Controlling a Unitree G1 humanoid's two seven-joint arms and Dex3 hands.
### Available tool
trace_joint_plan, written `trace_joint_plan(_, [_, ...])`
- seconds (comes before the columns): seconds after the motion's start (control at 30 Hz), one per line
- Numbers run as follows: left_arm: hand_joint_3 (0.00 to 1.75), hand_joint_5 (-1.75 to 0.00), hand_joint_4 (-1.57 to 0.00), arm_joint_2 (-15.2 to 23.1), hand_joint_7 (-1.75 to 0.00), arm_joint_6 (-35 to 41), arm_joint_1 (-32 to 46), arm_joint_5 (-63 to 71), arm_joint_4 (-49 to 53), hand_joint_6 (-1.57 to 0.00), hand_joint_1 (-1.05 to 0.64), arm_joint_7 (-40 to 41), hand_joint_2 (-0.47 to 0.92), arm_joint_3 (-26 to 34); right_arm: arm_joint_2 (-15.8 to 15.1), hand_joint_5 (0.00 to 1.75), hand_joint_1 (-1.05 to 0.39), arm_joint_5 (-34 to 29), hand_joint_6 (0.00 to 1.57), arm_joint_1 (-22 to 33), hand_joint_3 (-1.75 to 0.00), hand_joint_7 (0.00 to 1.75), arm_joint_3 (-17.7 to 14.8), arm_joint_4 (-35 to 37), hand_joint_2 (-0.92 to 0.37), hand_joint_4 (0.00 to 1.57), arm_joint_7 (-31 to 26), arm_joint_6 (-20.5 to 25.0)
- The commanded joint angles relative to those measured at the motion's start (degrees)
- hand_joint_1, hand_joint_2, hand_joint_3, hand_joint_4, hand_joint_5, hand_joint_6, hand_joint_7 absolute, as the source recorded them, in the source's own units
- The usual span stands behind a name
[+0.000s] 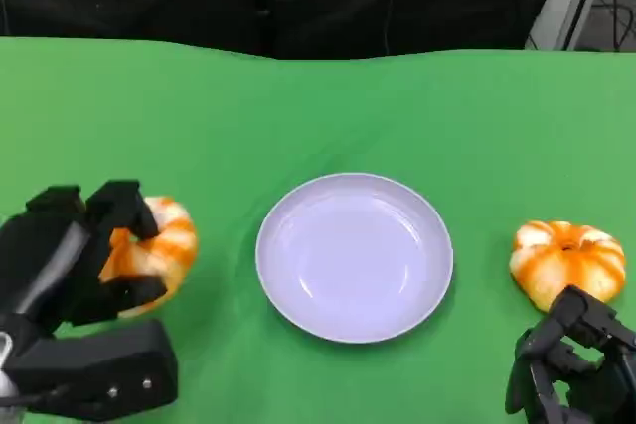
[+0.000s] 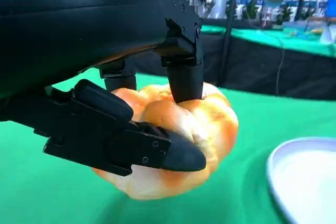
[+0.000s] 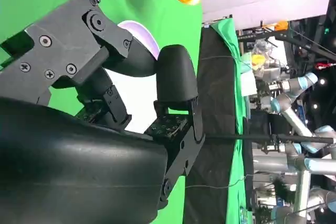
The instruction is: Grasp the bread from the table and place it into the plate.
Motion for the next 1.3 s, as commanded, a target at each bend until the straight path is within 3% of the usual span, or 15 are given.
trace_joint_plan(0.03, [0.41, -1.75, -0.52, -0.3, -1.75, -0.4, -1.5, -1.2, -3.5, -0.43, -0.14, -2.2, 0.92, 0.6, -0.3, 1.75, -0.13, 0.3, 0.79, 0.5, -1.26, 1.61, -0.1, -0.9, -0.53, 0.9, -0.5, 0.7])
trace_joint_plan(0.17, [0.42, -1.75, -0.52, -0.5, -1.75, -0.4, -1.4, -1.1, -3.7, -0.43, -0.14, -2.6, 0.92, 0.8, -0.3, 1.75, -0.13, 0.3, 0.79, 0.6, -1.26, 1.61, -0.1, -0.9, -0.53, 0.9, -0.5, 0.7])
trace_joint_plan(0.3, [0.41, -1.75, -0.54, -7.0, -1.75, -2.2, -8.2, -3.5, -5.0, -0.45, -0.09, -6.3, 0.92, -4.2, -0.2, 1.75, -0.14, 0.1, 0.78, 0.5, -1.26, 1.61, 0.0, -0.7, -0.53, 0.89, -0.4, 0.0])
trace_joint_plan(0.6, [0.41, -1.75, -0.53, -13.0, -1.75, -0.3, -13.1, -2.3, -3.3, -0.46, -0.08, -11.1, 0.9, -8.7, -0.2, 1.75, -0.14, 0.1, 0.77, 1.1, -1.26, 1.62, 0.4, -1.3, -0.53, 0.89, -0.7, 0.4])
trace_joint_plan(0.73, [0.4, -1.75, -0.52, -16.7, -1.75, -1.3, -17.0, -1.2, 3.4, -0.46, -0.06, -10.1, 0.9, -12.2, 0.4, 1.75, -0.14, -0.7, 0.78, 0.8, -1.26, 1.63, 0.6, -0.1, -0.52, 0.89, -1.1, -1.9])
trace_joint_plan(1.2, [0.34, -1.75, -0.47, -21.3, -1.74, -9.0, -24.8, 2.9, 29.4, -0.39, -0.06, 2.3, 0.92, -18.0, 0.3, 1.75, -0.13, -0.5, 0.77, 1.3, -1.3, 1.63, 1.1, -1.0, -0.5, 0.89, -1.6, -0.7])
trace_joint_plan(1.27, [0.36, -1.71, -0.43, -21.6, -1.61, -10.6, -25.5, 3.4, 33.8, -0.41, -0.05, 4.8, 0.92, -18.6, 0.5, 1.75, -0.13, -0.6, 0.77, 1.5, -1.3, 1.63, 1.2, -1.2, -0.5, 0.89, -1.7, -0.9])
trace_joint_plan(1.3, [0.37, -1.6, -0.44, -21.7, -1.39, -11.2, -25.8, 3.6, 35.5, -0.48, -0.04, 5.8, 0.92, -18.8, 0.6, 1.75, -0.13, -0.7, 0.77, 1.5, -1.3, 1.63, 1.3, -1.2, -0.5, 0.89, -1.8, -1.0])
